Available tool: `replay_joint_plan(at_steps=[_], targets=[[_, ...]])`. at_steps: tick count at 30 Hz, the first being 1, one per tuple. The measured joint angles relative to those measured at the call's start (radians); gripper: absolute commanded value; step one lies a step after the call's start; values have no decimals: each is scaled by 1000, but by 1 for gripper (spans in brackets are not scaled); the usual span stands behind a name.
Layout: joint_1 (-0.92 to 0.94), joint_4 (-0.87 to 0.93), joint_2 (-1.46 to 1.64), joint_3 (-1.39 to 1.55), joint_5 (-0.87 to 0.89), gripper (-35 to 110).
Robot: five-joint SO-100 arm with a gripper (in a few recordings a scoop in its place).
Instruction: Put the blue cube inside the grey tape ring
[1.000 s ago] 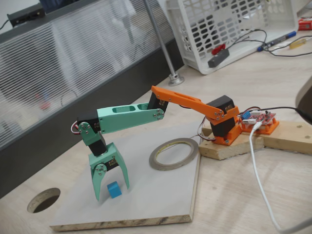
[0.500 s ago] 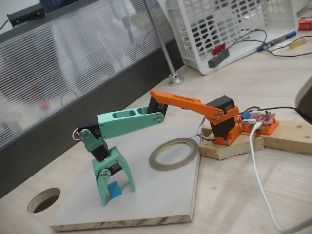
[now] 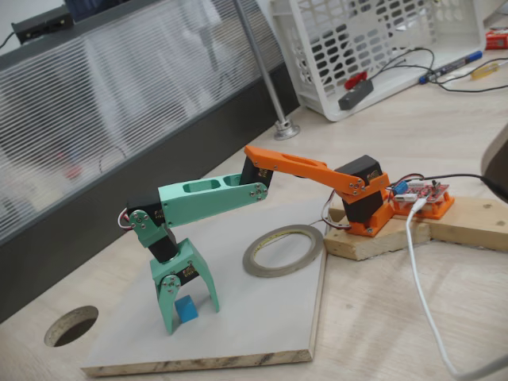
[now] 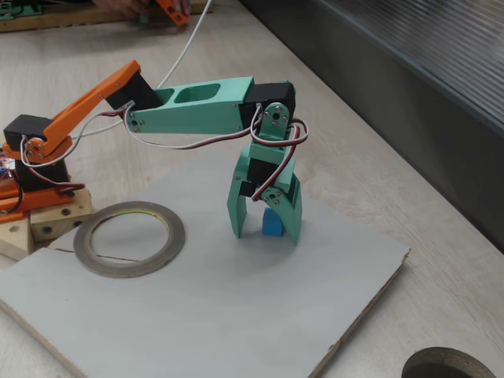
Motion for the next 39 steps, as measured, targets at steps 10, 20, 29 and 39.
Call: replay_joint_plan(at_steps=[10,20,29,39], targets=[[0,-8,0,-2,-5,38],[0,-9,0,-11,-5,35],[5,-9,21,-11,-5,35],[5,-9,21,-11,-3,32]])
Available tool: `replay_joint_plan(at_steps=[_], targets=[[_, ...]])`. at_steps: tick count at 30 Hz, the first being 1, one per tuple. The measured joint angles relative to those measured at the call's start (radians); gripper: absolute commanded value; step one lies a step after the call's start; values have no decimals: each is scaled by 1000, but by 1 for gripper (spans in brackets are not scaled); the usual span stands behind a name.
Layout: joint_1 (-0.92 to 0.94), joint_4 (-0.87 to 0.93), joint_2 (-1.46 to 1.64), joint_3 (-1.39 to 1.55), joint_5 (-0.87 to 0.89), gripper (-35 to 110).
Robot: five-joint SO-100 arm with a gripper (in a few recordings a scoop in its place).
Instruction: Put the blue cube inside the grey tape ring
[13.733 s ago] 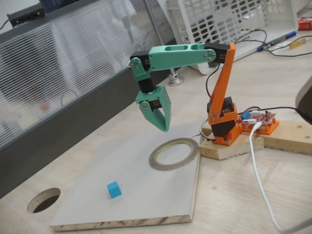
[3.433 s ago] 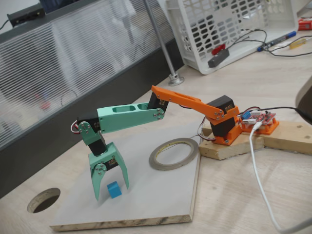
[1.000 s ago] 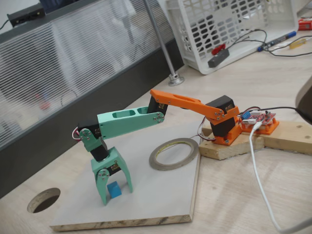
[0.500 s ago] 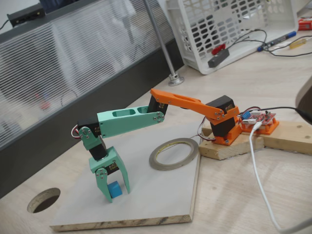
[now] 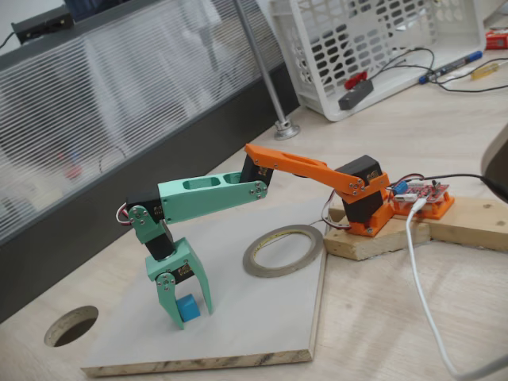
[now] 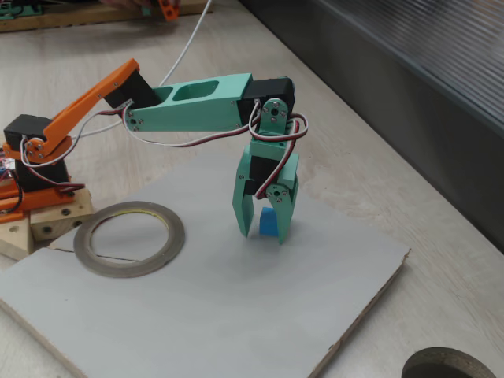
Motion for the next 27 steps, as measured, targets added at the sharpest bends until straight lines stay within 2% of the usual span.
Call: replay_joint_plan(at_steps=[5,9,27], targets=[[0,0,0,0,-2,12],[0,0,0,0,-2,4],[0,0,6,0,0,3]])
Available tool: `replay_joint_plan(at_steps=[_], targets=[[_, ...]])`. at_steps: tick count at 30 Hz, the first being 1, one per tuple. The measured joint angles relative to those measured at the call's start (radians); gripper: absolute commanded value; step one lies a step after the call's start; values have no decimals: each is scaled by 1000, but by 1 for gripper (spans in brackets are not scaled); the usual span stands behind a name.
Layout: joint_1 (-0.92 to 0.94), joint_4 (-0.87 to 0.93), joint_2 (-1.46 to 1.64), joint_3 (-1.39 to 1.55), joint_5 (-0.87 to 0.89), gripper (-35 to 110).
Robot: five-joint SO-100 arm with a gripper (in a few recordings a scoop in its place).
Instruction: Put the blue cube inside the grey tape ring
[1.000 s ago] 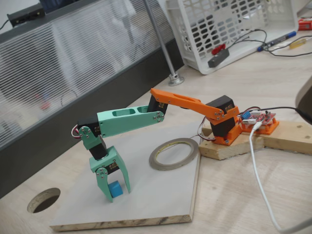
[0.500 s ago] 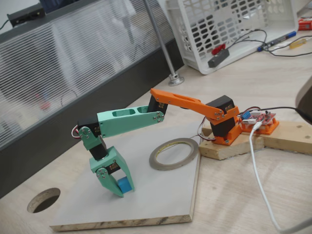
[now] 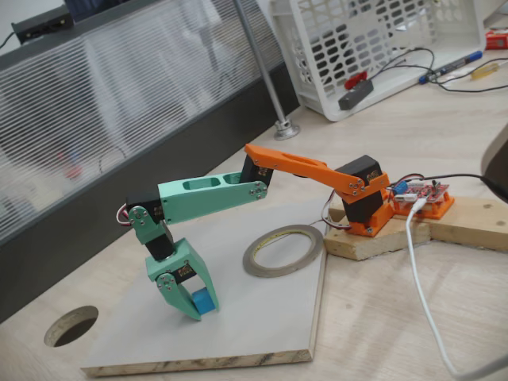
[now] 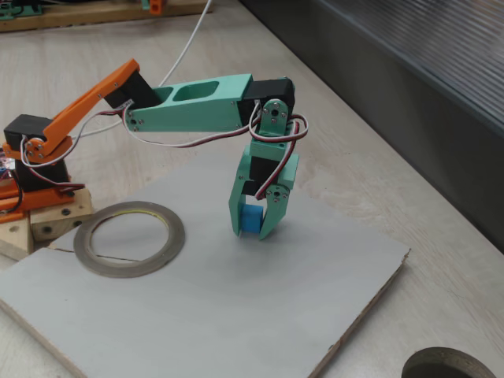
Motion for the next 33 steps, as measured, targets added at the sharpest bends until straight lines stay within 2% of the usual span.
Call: replay_joint_plan(at_steps=[19,28,33], targets=[[2,11,259,8,0,3],[2,14,285,8,0,3],[2,81,376,8,-2,3]])
